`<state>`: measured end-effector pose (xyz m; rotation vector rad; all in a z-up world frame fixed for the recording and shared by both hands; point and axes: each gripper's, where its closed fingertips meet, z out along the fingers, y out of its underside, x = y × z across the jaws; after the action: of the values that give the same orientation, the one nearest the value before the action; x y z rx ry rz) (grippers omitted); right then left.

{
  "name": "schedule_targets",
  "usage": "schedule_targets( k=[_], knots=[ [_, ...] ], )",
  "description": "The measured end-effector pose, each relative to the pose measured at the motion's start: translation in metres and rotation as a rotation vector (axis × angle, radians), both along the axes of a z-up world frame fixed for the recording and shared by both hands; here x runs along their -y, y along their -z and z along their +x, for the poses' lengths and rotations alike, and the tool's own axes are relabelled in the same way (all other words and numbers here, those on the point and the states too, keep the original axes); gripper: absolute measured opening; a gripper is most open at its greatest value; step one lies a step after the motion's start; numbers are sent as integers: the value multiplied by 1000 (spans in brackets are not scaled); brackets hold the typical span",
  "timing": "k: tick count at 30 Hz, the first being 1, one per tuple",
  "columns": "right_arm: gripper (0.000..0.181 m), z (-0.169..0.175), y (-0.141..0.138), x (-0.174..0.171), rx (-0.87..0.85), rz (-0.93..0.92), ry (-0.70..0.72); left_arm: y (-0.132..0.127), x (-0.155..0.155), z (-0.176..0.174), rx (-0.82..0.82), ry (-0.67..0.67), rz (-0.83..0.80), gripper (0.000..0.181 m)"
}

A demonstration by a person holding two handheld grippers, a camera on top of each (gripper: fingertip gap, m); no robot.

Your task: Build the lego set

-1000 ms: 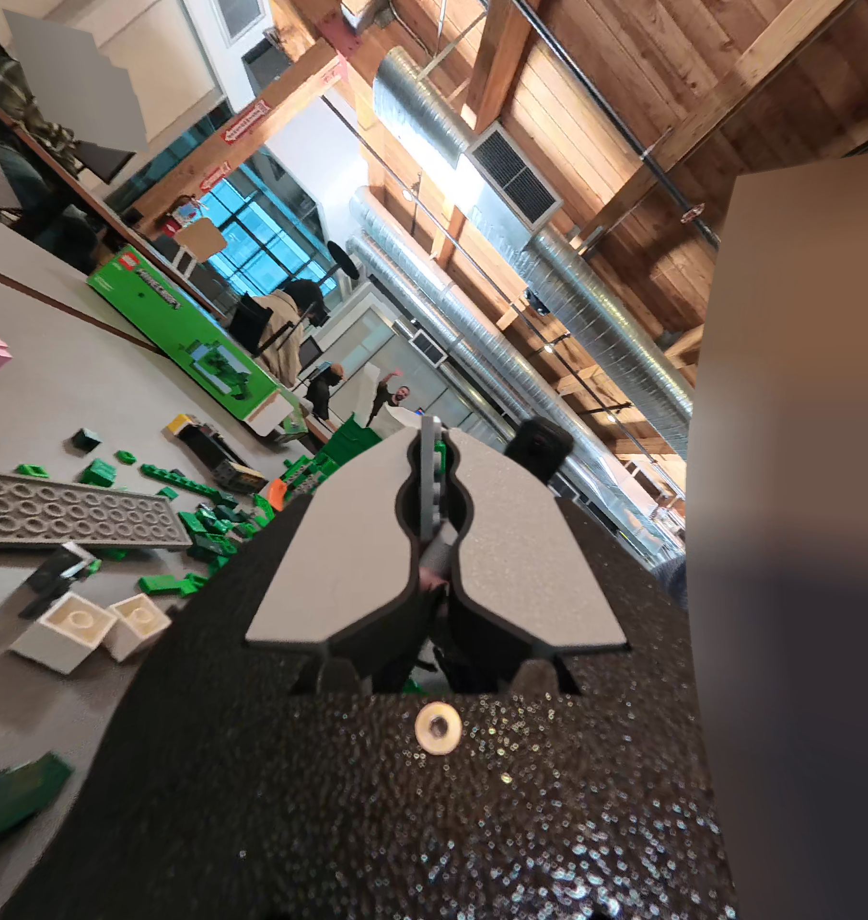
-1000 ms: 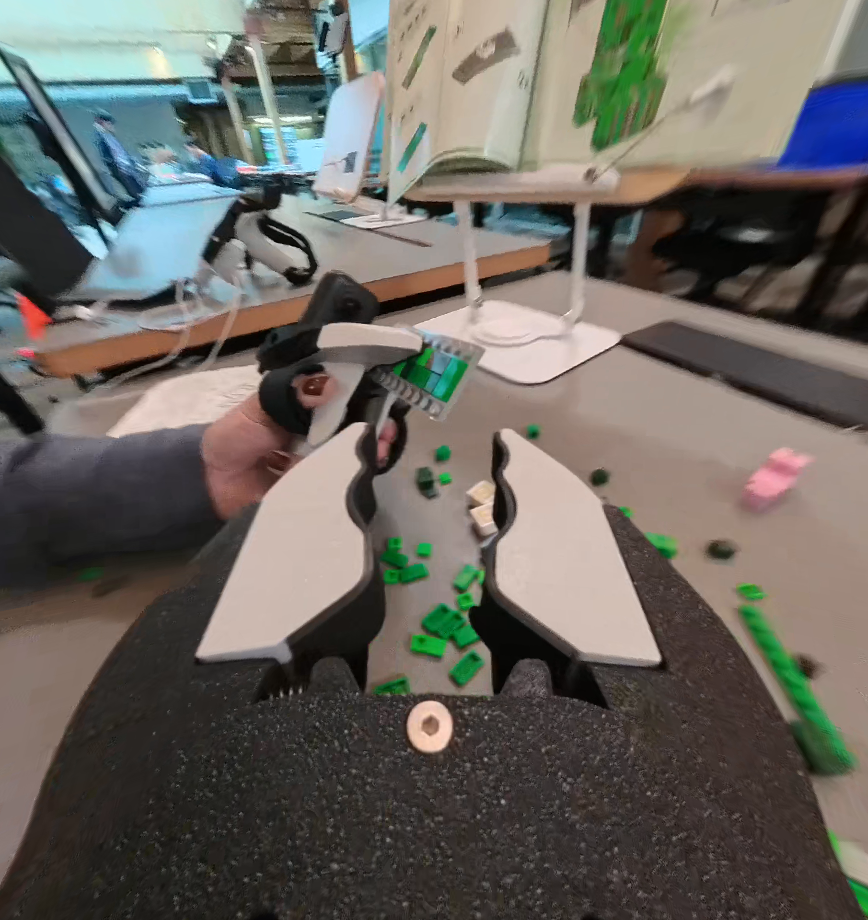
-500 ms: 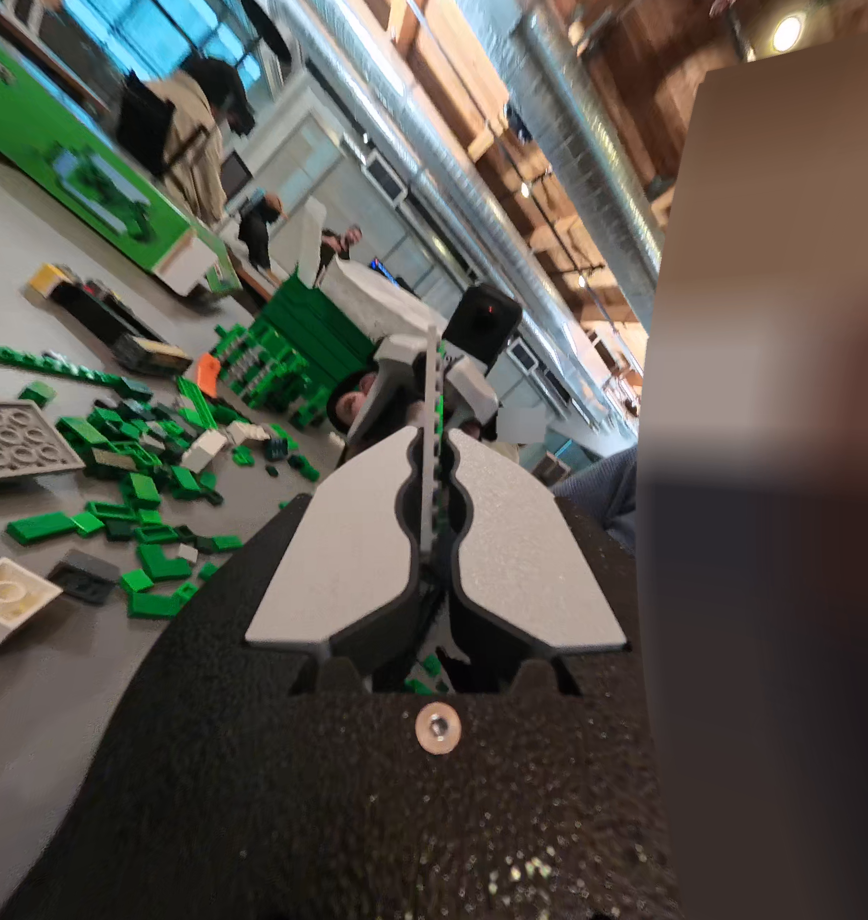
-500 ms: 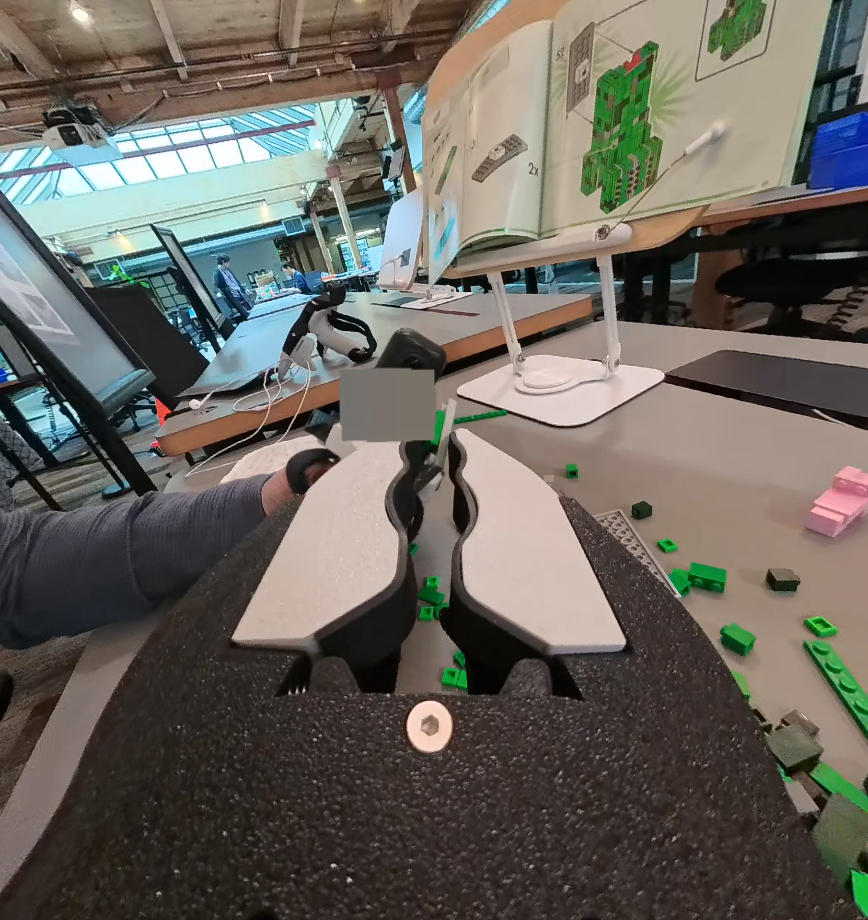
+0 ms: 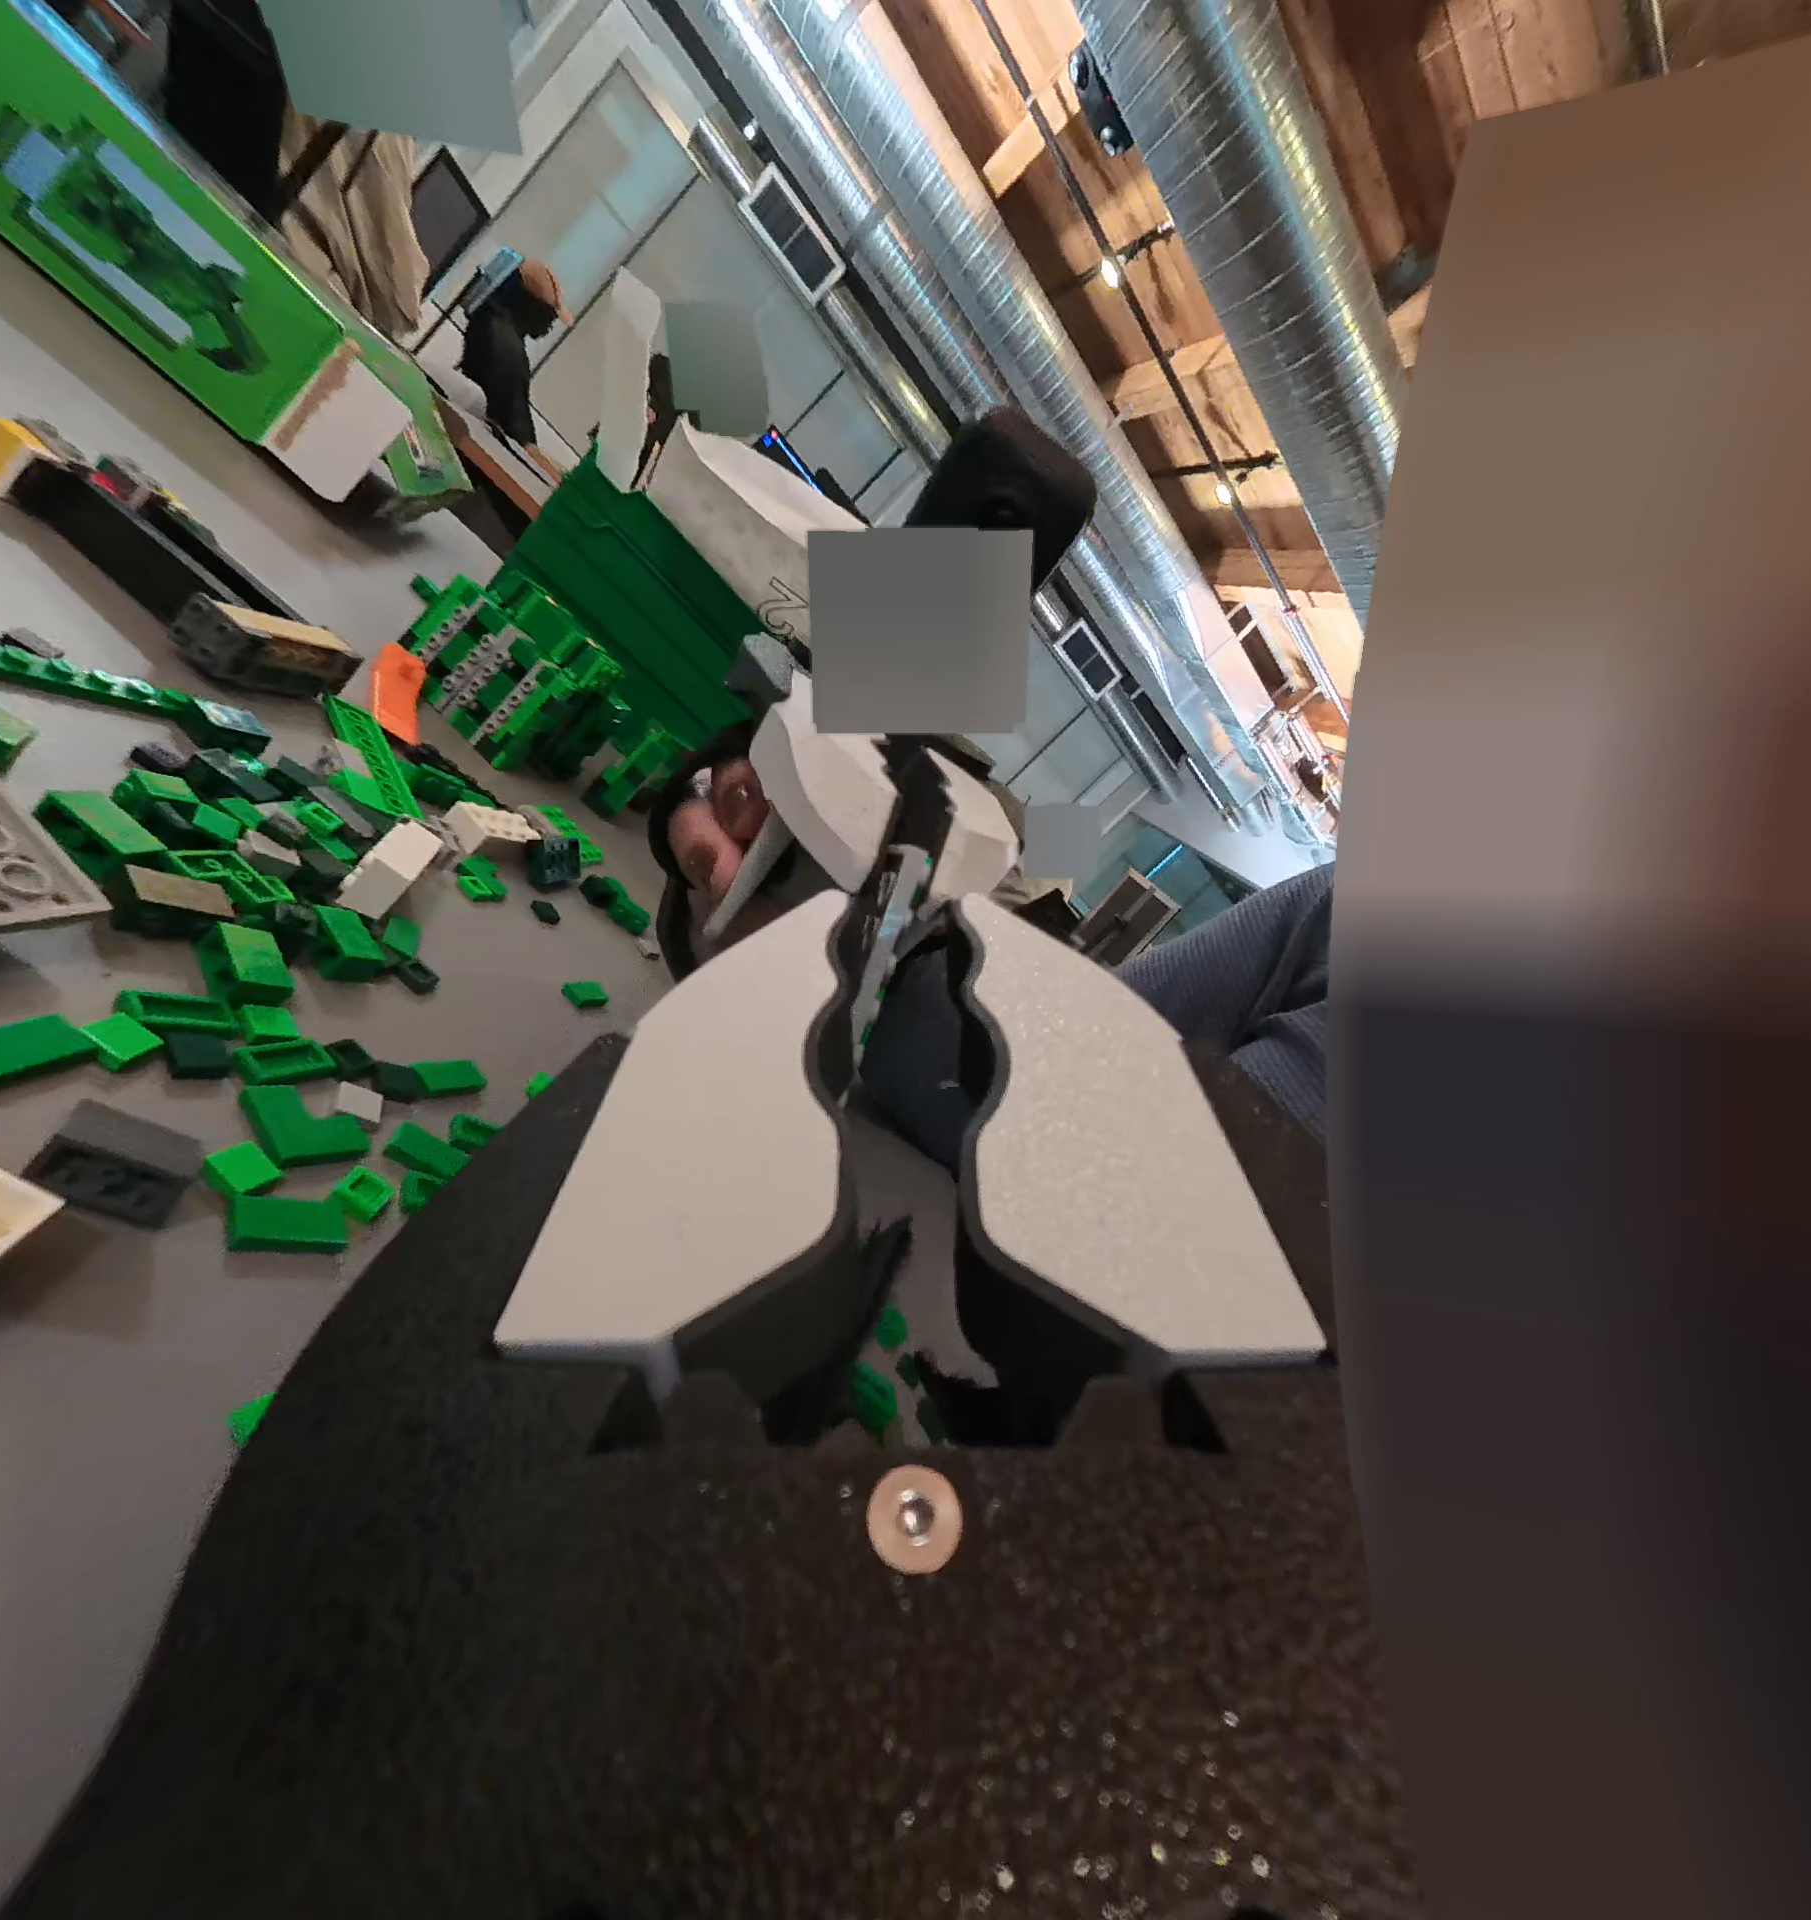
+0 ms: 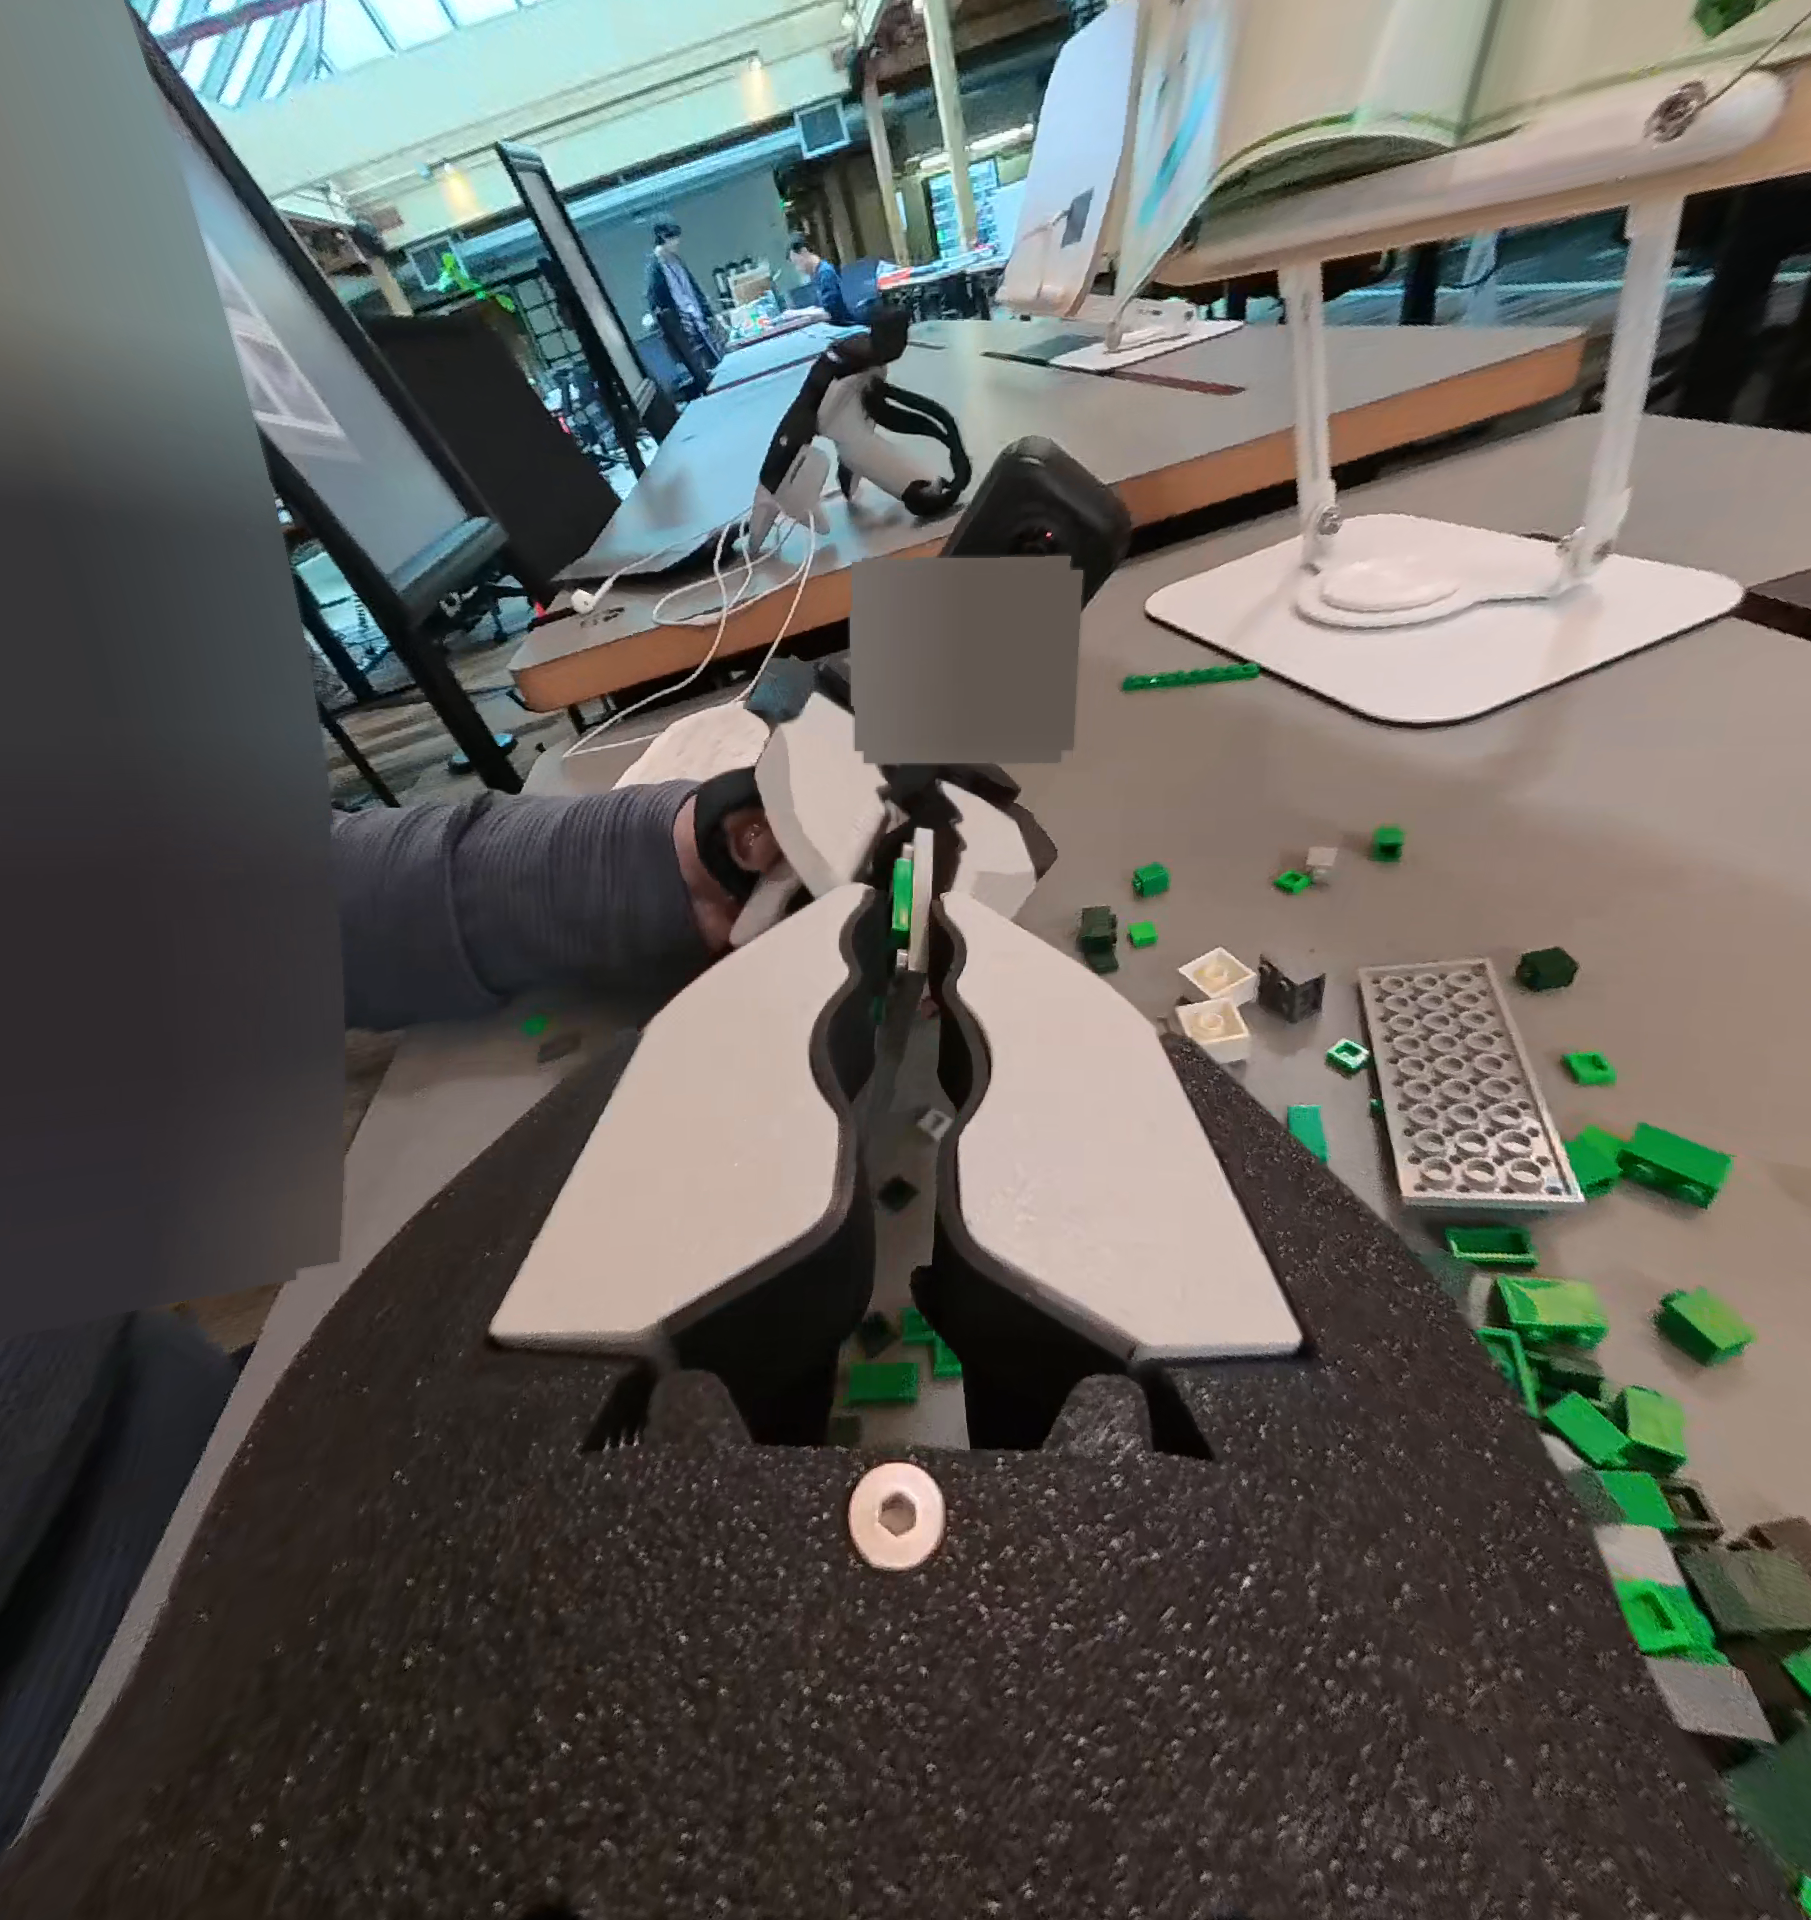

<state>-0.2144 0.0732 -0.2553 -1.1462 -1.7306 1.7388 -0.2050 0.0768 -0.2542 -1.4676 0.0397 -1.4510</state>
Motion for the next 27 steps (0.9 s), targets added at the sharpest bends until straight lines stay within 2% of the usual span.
schedule_targets(
  k=[2,4,5,7,10,13,17,23,27],
  knots=[
    [7,-1,-1,-2,-17,4,12,0,1,0,-20,0,8,10],
    [9,-5,-3,-8,-64,41,84,1,-3,-6,-65,-69,12,5],
    [18,-7,-5,-11,-98,75,123,3,-7,-11,-77,-118,1,5],
    [53,-9,-6,-13,-148,176,191,3,-11,-25,-50,-205,-11,5],
    [85,-17,4,-15,-168,466,302,2,-14,-41,-12,-299,-13,5],
    [100,-24,21,-9,-166,789,355,3,-16,-40,-37,-328,-13,5],
    [106,-29,31,1,-166,972,376,2,-19,-27,-61,-319,-4,5],
    [102,-31,36,-14,-108,1081,460,1,-19,-9,-134,-304,23,5],
    [101,-30,42,-15,-76,1104,453,5,-21,-9,-138,-298,3,5]
  ],
)
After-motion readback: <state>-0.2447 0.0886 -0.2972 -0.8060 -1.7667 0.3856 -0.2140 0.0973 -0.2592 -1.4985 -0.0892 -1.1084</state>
